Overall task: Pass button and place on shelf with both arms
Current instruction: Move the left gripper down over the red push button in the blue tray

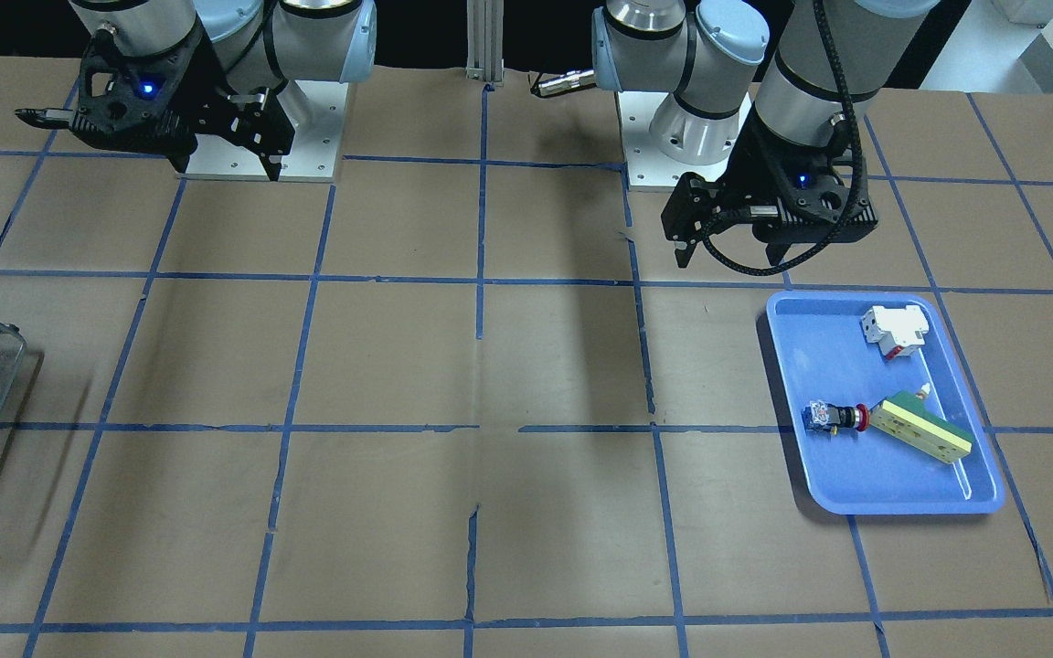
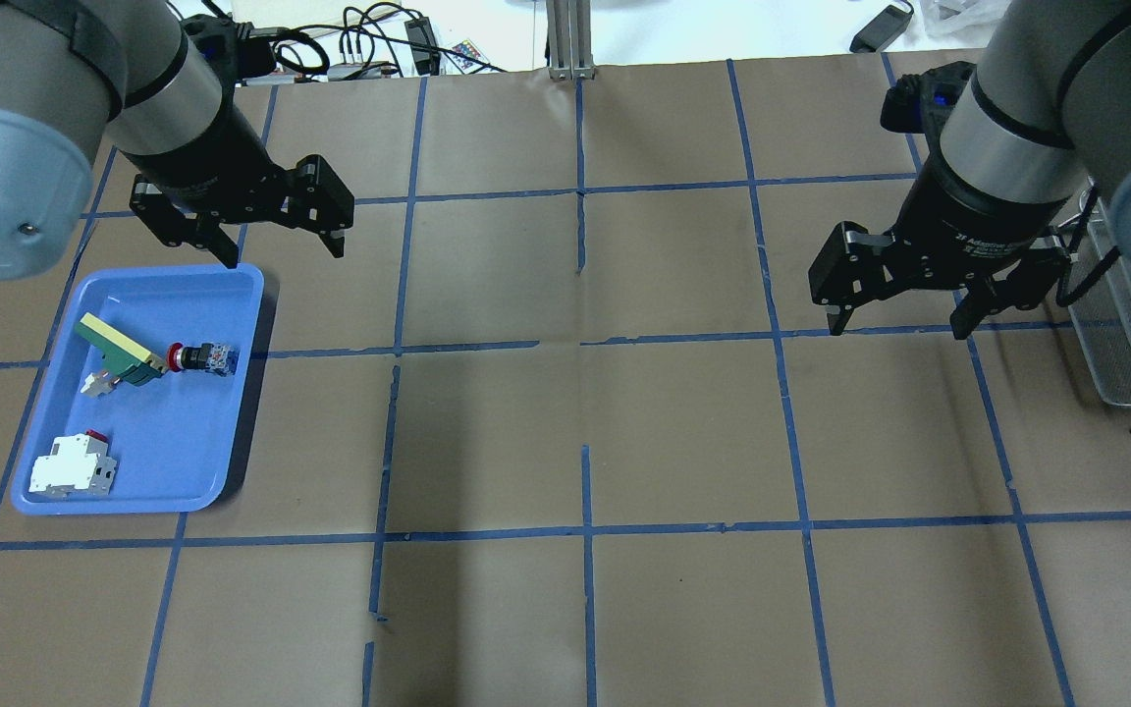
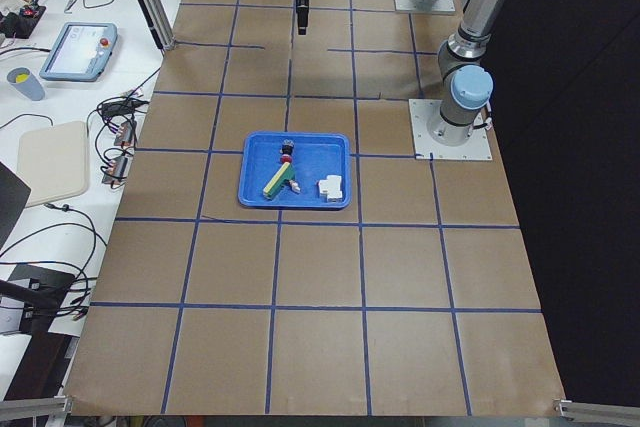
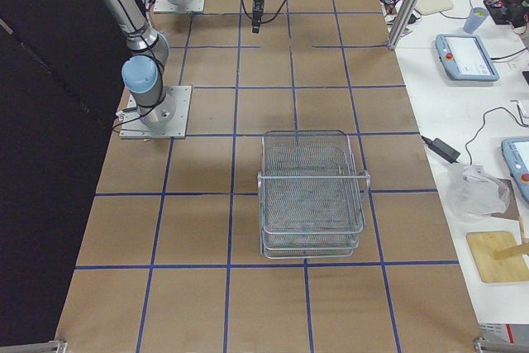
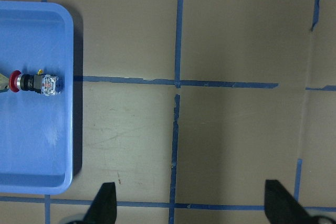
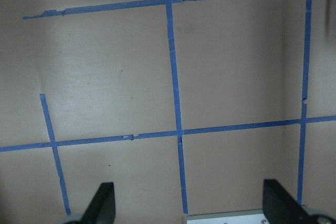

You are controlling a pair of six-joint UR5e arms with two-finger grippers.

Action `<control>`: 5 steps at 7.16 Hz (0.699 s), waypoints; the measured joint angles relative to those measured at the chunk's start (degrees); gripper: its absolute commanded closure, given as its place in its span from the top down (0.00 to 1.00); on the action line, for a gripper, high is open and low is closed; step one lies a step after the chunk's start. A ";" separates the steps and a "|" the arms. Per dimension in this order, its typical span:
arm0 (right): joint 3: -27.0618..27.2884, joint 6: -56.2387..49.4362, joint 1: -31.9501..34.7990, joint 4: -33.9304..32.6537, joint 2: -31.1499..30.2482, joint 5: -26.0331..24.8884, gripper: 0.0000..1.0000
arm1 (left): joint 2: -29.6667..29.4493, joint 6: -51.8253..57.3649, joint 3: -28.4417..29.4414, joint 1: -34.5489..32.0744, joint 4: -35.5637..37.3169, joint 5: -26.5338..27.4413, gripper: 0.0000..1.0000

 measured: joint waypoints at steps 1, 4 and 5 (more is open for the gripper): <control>0.03 0.00 0.00 0.00 0.03 0.04 1.00 | 0.12 0.10 -0.06 0.10 -0.04 0.00 1.00; 0.09 -0.08 0.00 0.00 0.08 0.02 1.00 | 0.80 7.04 -0.60 2.01 0.33 0.08 1.00; 0.09 -0.08 0.00 0.00 0.09 -0.02 1.00 | -0.03 14.61 -1.17 3.98 1.14 -0.07 1.00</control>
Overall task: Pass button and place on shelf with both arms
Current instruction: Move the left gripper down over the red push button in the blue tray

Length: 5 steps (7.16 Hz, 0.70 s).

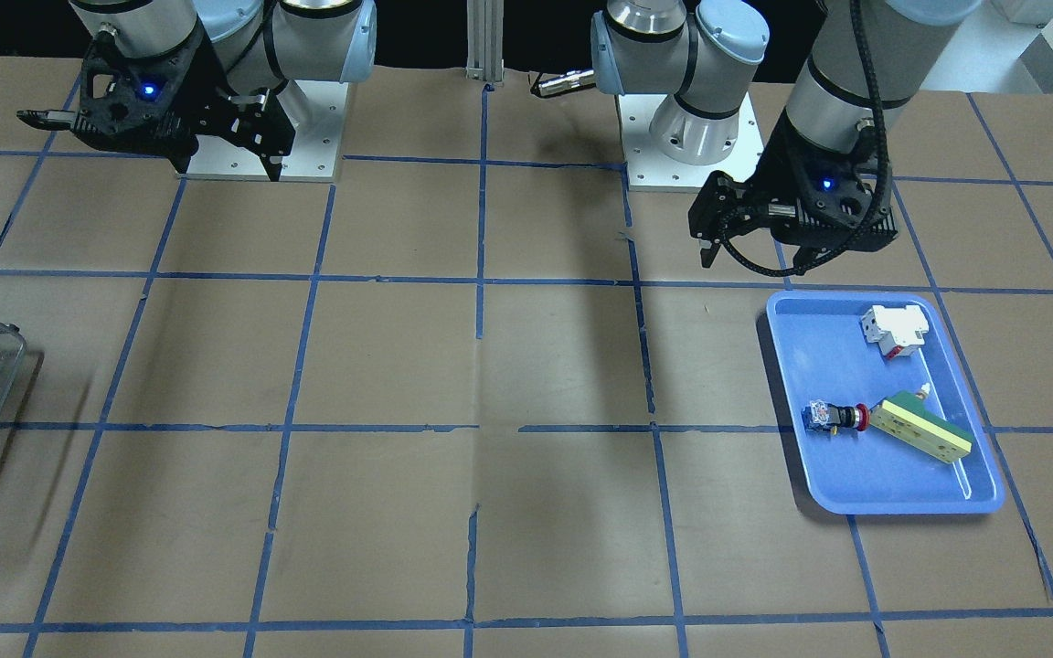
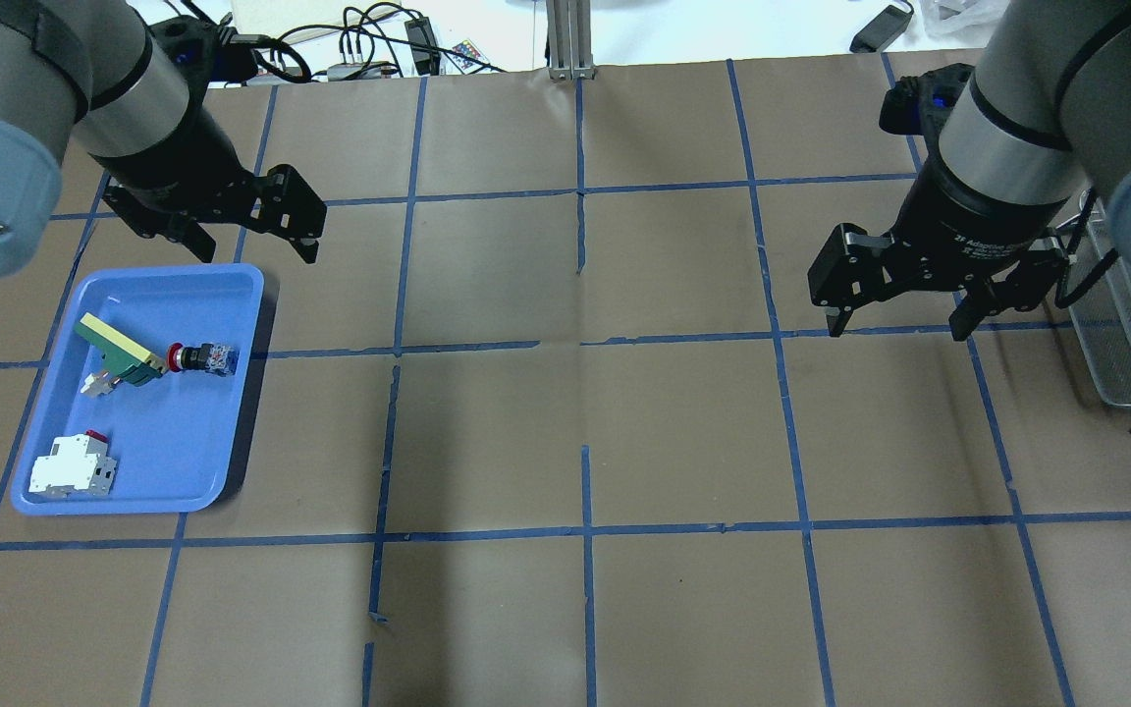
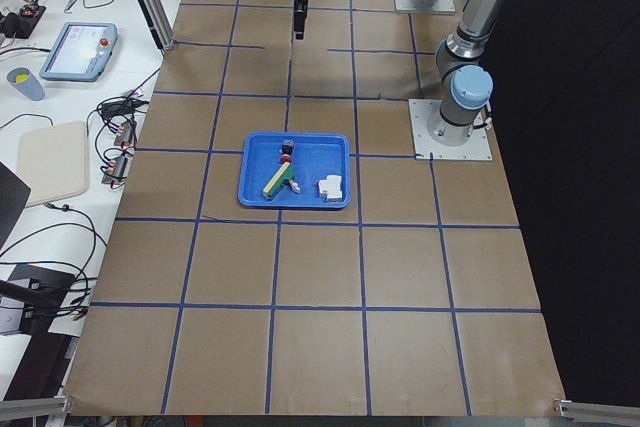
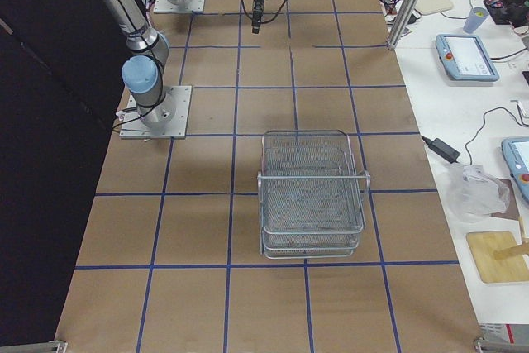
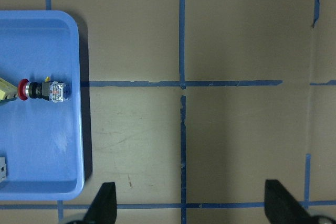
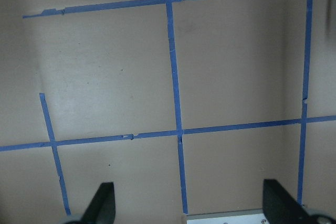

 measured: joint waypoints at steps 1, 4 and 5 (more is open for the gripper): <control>0.00 -0.01 0.00 0.04 0.00 -0.02 1.00 | -1.08 9.69 -0.83 2.17 0.92 -0.01 1.00; 0.07 -0.01 0.08 0.32 -0.23 0.29 1.00 | -3.66 44.57 -5.20 12.59 4.46 -0.16 1.00; 0.09 -0.09 0.08 0.34 -0.32 0.31 1.00 | -5.04 55.28 -7.13 15.14 7.57 -0.02 1.00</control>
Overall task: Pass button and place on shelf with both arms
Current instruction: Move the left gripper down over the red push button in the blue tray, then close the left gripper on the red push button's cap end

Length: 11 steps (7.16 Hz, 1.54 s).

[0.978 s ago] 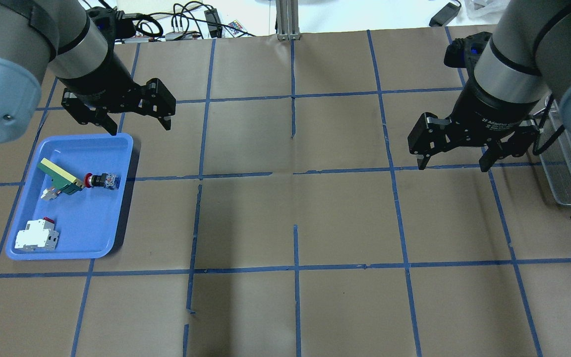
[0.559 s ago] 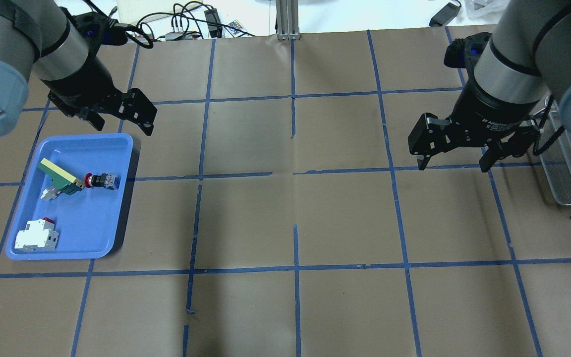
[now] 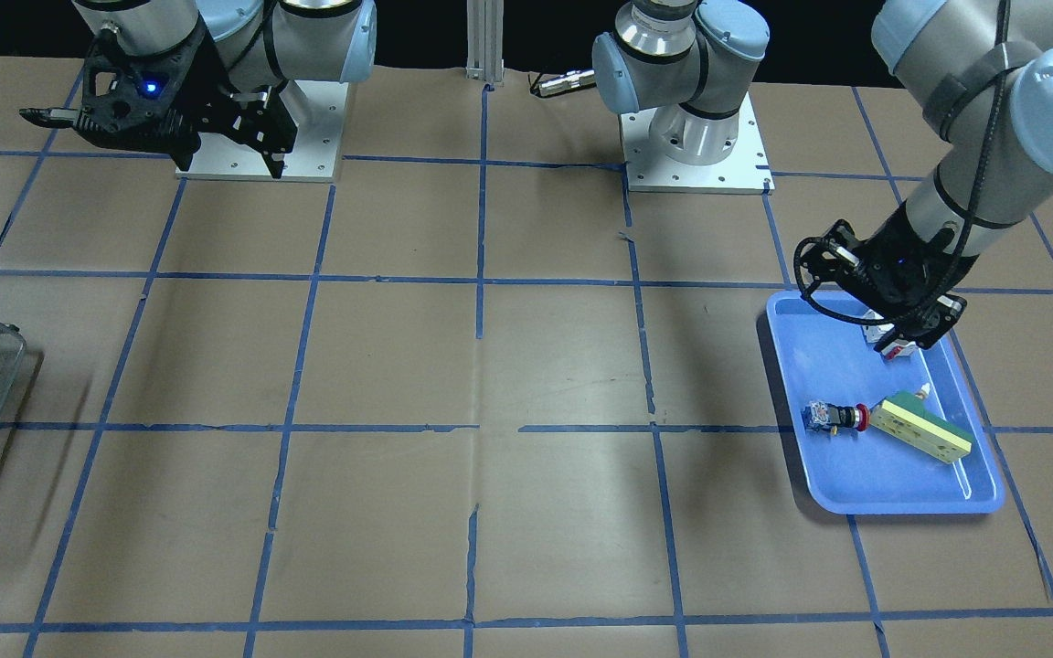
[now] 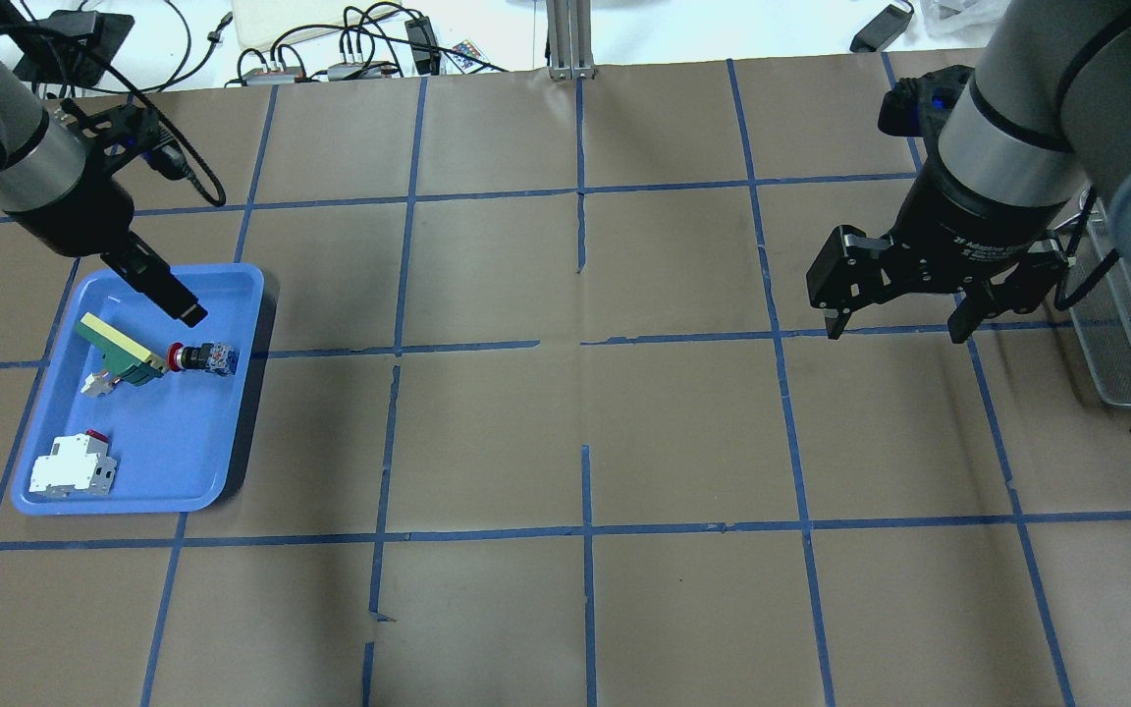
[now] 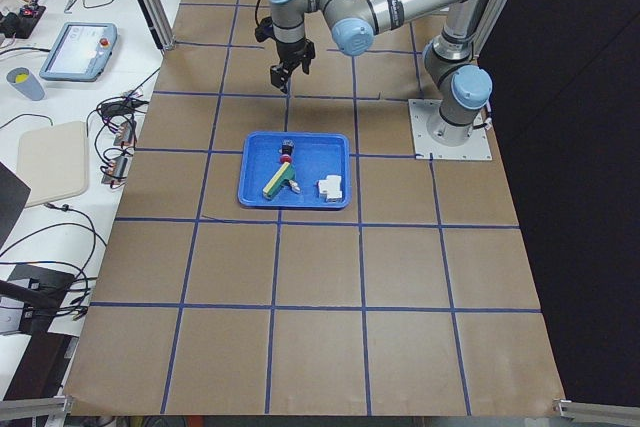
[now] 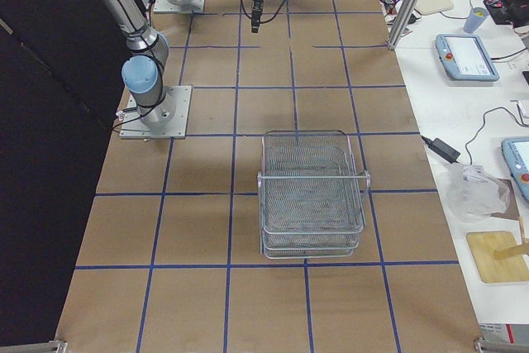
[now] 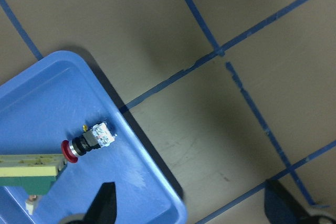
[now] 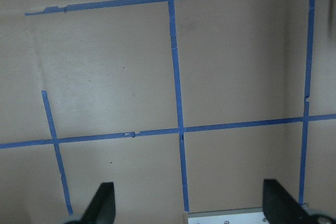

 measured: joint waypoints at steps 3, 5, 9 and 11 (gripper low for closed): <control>-0.07 -0.64 0.06 -0.01 -0.11 0.00 1.00 | -2.56 15.27 -4.55 3.36 9.10 0.24 1.00; -0.08 -0.70 0.09 -0.05 -0.12 0.00 1.00 | -2.76 23.95 -5.28 5.75 9.88 0.63 1.00; 0.00 -0.70 0.10 -0.08 -0.12 0.00 1.00 | -4.33 33.25 -7.22 7.66 12.15 0.77 1.00; 0.00 -0.70 0.10 -0.08 -0.12 0.00 1.00 | -5.73 36.29 -7.39 7.70 14.03 0.74 1.00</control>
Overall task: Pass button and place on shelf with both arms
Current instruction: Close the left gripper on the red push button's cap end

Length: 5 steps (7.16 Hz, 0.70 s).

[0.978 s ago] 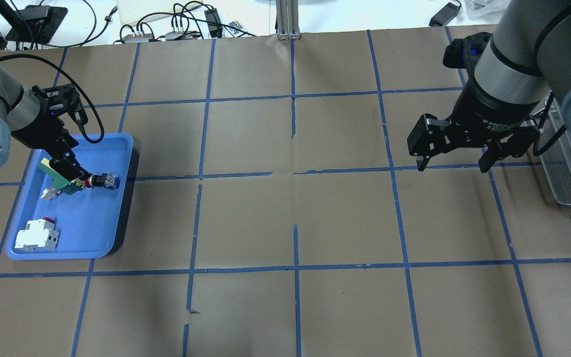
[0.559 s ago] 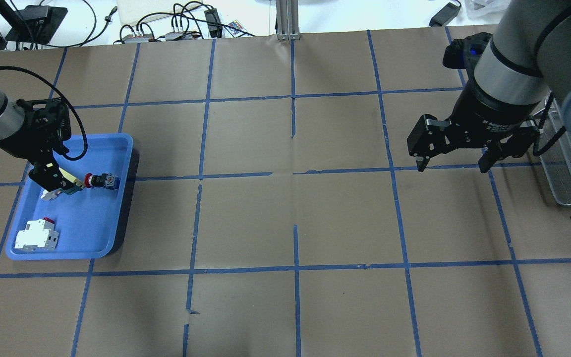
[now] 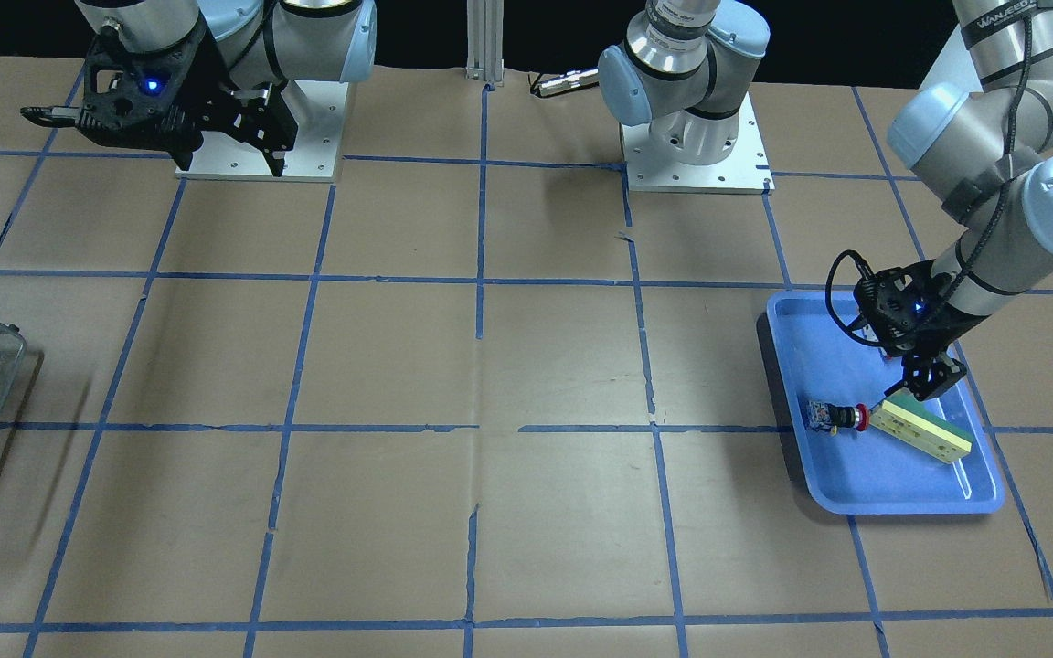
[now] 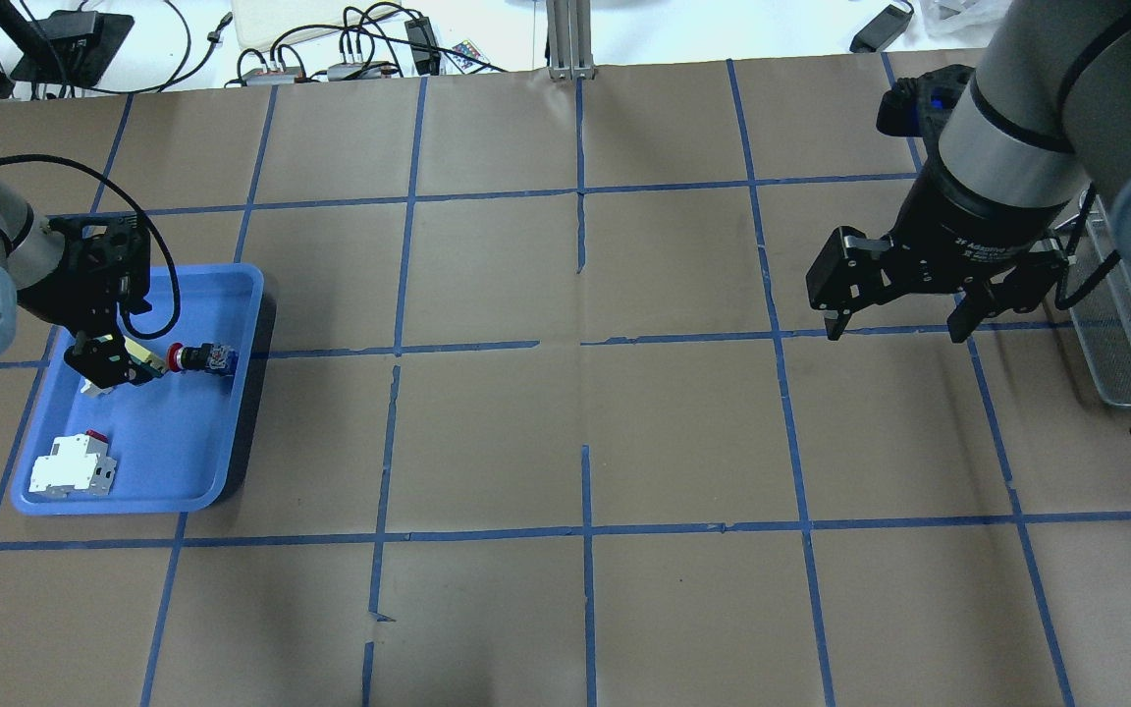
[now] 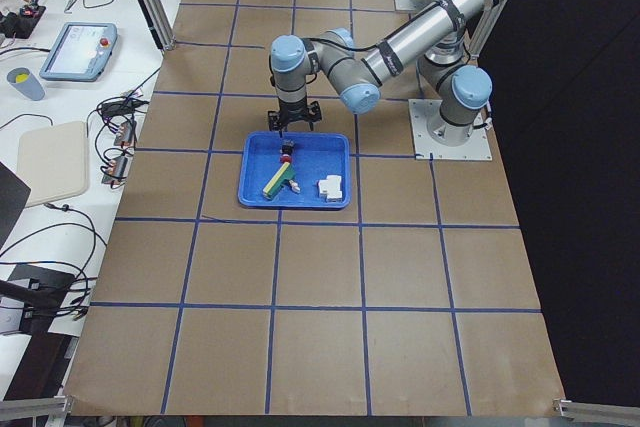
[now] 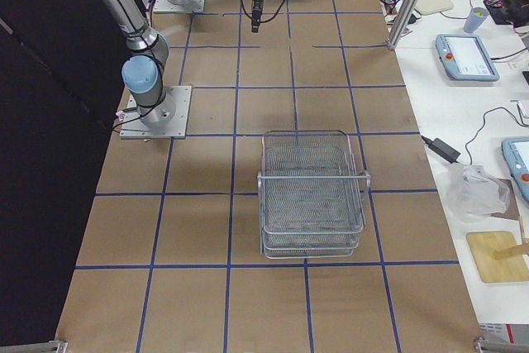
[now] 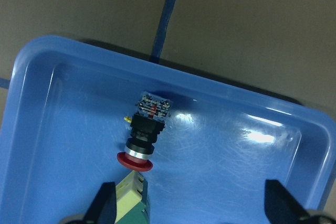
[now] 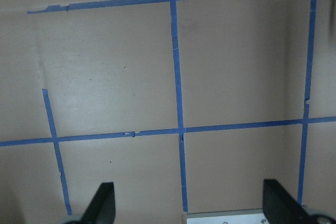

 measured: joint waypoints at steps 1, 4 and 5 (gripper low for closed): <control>0.00 0.00 0.00 0.00 0.00 0.00 1.00 | -0.44 0.97 -0.04 0.00 0.50 0.01 1.00; 0.00 -0.04 0.00 0.00 0.00 0.00 1.00 | -1.54 3.10 0.02 0.01 0.95 -0.16 1.00; 0.00 -0.05 0.00 0.00 0.00 0.00 1.00 | -2.13 4.54 0.04 0.01 1.40 -0.33 1.00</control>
